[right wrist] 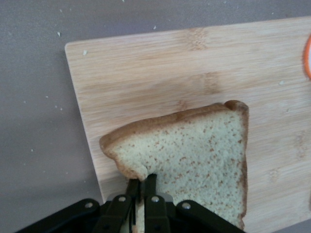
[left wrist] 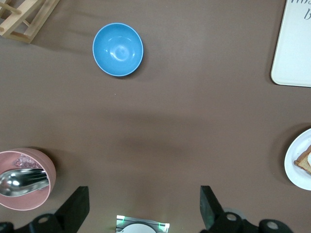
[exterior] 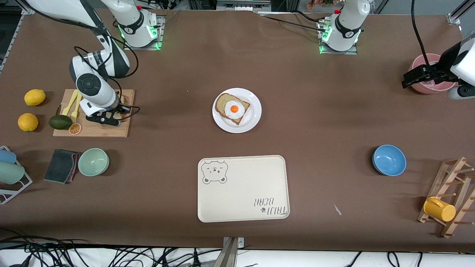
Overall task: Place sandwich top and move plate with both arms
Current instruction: 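Close the right gripper on the bread slice edge and lift it, then carry the bread slice with the right gripper over the white plate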
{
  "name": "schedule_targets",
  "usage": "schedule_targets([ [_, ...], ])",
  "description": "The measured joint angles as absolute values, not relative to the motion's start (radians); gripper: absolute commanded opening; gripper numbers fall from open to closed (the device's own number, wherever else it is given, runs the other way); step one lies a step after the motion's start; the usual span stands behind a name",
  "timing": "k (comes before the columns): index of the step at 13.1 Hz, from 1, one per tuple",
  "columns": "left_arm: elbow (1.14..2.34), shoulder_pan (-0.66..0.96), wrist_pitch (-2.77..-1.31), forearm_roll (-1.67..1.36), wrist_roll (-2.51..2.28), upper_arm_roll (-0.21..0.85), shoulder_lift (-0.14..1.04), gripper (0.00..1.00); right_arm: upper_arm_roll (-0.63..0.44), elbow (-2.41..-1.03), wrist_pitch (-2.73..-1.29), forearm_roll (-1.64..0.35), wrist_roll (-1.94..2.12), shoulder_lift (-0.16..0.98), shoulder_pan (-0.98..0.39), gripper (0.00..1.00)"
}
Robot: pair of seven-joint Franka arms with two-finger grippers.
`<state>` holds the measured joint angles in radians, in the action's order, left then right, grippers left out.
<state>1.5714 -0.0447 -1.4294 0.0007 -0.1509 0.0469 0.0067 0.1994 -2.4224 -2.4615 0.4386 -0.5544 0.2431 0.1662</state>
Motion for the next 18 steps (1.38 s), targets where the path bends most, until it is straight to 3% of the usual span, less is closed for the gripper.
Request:
schedule_targets([
  [4,1.571,-0.045,-1.415,0.001,-0.15,0.047,0.007,1.0,0.203,-2.411,-2.435,0.439,-0.554,0.242,0.166,0.0],
  [8,1.571,-0.045,-1.408,0.001,-0.15,0.05,0.007,1.0,0.245,-2.333,-2.294,0.439,-0.596,0.242,0.166,0.0],
  [12,1.571,-0.045,-1.407,0.001,-0.15,0.05,0.007,1.0,0.378,-2.246,-2.152,0.419,-0.714,0.242,0.165,0.0],
  [16,1.571,-0.045,-1.406,0.001,-0.15,0.05,0.007,1.0,0.611,-2.139,-2.103,0.264,-0.841,0.241,0.156,0.0],
  [18,1.571,-0.045,-1.398,0.001,-0.15,0.05,0.007,1.0,0.673,-2.059,-2.087,0.25,-0.921,0.245,0.111,0.0],
])
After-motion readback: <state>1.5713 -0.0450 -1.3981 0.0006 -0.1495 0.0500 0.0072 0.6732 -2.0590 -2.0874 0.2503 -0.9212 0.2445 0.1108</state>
